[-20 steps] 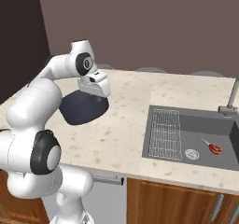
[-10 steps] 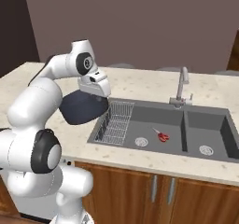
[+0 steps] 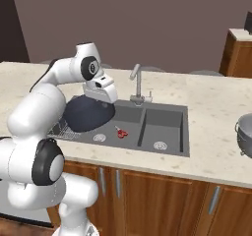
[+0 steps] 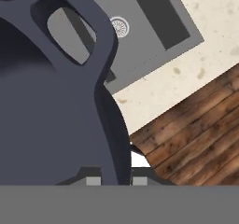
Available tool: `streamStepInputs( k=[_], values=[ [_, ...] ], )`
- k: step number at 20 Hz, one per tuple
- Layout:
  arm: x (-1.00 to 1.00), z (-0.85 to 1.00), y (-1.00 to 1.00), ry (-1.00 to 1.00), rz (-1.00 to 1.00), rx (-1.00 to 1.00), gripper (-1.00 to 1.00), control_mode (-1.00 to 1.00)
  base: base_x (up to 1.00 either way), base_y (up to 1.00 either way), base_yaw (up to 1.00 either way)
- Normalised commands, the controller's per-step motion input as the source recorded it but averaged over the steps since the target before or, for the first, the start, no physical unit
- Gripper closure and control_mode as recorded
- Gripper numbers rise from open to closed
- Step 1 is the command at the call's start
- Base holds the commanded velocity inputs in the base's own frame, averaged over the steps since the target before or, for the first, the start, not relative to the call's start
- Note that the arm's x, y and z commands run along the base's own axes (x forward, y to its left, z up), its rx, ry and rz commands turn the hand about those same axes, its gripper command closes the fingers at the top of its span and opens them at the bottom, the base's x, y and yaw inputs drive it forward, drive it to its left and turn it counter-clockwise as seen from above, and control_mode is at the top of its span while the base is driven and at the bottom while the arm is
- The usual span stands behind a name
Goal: Pick the pot and colander and place them in the sink. Then turn on the water.
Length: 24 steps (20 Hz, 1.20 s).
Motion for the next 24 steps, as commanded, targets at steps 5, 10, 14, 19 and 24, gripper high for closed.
streamStepInputs(
  k=[5, 10, 14, 19, 24],
  values=[
    [0.00, 0.00, 0.00, 0.00, 0.00, 0.00, 1.00, 1.00, 0.01, -0.52, 0.12],
    [0.00, 0.00, 0.00, 0.00, 0.00, 0.00, 1.00, 1.00, 0.00, -0.10, 0.16],
    [0.00, 0.00, 0.00, 0.00, 0.00, 0.00, 1.00, 1.00, 0.04, 0.00, 0.22],
    [0.00, 0.00, 0.00, 0.00, 0.00, 0.00, 1.00, 1.00, 0.22, -0.03, 0.20],
    [0.00, 0.00, 0.00, 0.00, 0.00, 0.00, 1.00, 1.00, 0.34, -0.14, 0.17]
  ],
)
